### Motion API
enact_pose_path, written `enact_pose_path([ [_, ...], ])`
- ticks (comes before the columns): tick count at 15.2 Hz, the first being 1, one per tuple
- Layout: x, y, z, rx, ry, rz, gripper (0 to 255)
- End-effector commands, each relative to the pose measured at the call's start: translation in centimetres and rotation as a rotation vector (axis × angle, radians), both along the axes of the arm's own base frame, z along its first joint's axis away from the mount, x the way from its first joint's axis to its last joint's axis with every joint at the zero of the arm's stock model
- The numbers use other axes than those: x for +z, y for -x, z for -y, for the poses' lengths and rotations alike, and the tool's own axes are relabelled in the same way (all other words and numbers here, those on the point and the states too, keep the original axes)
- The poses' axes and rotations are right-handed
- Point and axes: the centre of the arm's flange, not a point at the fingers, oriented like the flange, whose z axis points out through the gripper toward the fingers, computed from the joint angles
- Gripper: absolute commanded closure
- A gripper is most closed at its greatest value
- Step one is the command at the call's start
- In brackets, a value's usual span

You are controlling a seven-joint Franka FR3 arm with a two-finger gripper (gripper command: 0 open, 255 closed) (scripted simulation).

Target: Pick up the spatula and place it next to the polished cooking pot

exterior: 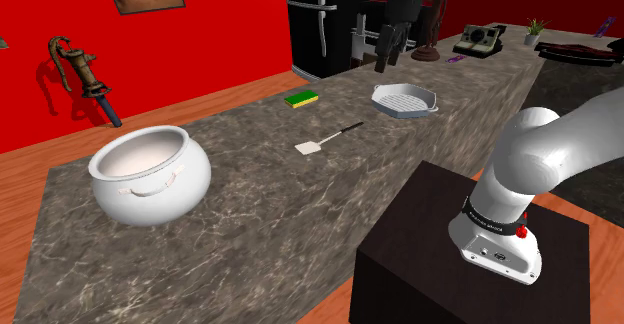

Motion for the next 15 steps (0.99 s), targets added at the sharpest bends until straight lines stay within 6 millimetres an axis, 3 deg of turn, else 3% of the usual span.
enact_pose_path([
  [1,0.0,0.0,0.0,0.000,0.000,0.000,0],
  [8,-7.1,-6.5,0.7,0.399,0.076,-0.021,0],
  [15,-14.5,-12.7,-0.6,0.798,0.153,-0.042,0],
])
